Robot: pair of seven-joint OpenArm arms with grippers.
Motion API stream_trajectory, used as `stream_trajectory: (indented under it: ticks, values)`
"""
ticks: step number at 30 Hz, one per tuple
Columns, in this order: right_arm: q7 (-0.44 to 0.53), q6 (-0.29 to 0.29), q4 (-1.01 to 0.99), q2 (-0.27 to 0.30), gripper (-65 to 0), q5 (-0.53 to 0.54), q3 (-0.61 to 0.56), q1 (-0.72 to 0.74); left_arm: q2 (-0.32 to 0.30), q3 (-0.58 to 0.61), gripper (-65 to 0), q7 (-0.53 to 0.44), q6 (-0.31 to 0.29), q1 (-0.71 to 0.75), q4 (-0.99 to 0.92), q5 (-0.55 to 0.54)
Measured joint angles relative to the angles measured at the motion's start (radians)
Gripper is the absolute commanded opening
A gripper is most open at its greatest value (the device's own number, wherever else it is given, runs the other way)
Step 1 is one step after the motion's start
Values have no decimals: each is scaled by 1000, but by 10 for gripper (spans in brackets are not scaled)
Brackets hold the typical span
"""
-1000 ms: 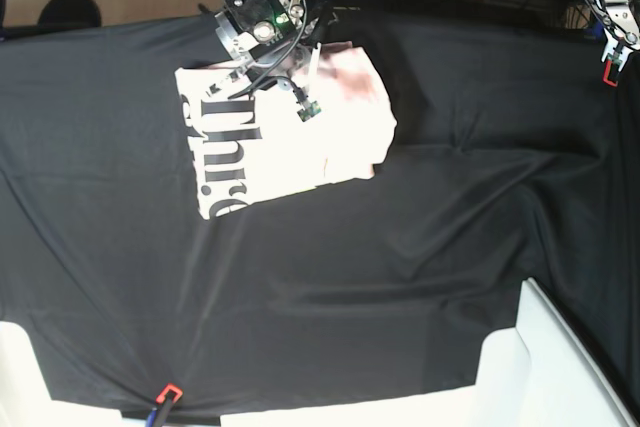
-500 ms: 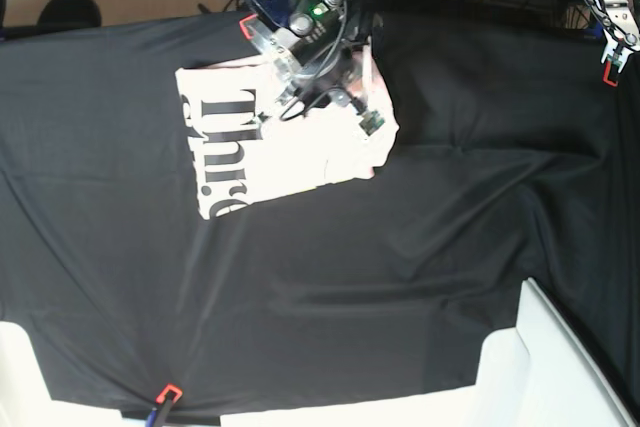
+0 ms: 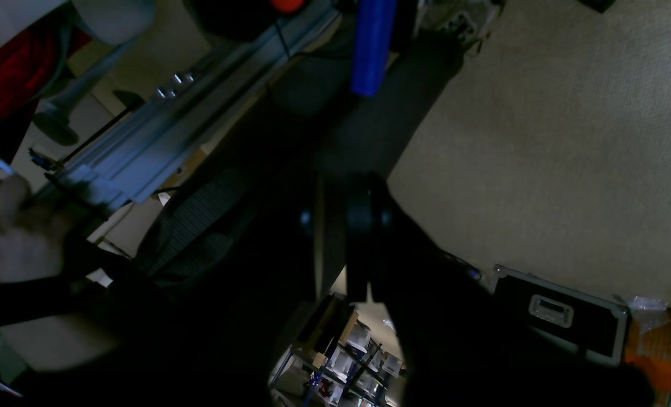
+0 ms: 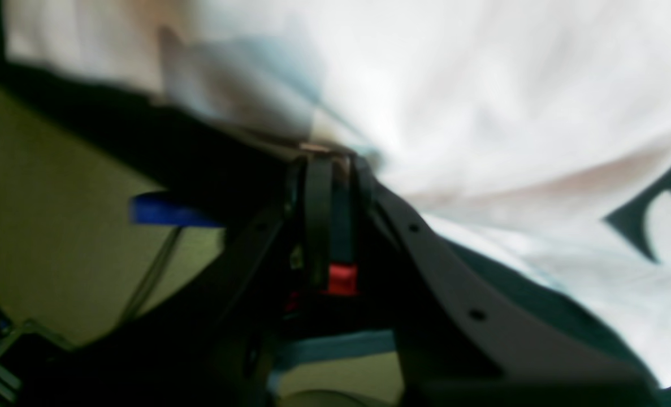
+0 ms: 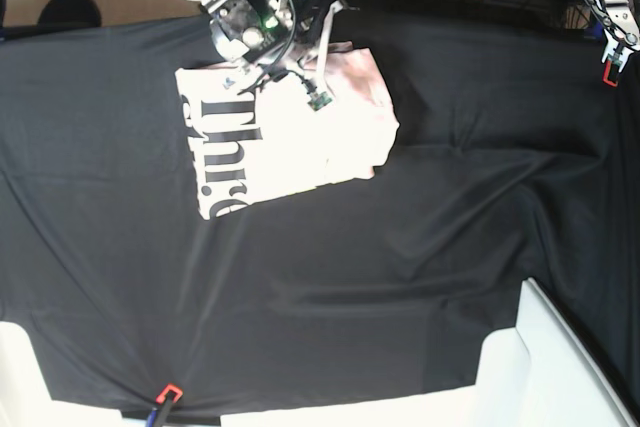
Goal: Fold the T-shirt properly
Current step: 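Press the folded shirt flat with the right gripper, then withdraw it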
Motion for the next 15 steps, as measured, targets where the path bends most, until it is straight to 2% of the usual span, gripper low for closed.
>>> stream_trajectory:
  ticks: [8,11,13,15]
  values:
    - [-149,0,298,-9,-599,0,0,6,1,1,-588,0,0,0,0,-1]
    - [-150,2,296,-9,-599,0,-4,61,1,1,-588,0,0,0,0,0]
    - [-115,2,251,-10,-599,0,3,107,3,1,-588,0,-1,0,4,-1]
    - [-103,1,201,-11,-599,-7,9,134,21,-2,-583,8,-5,2,42,-59]
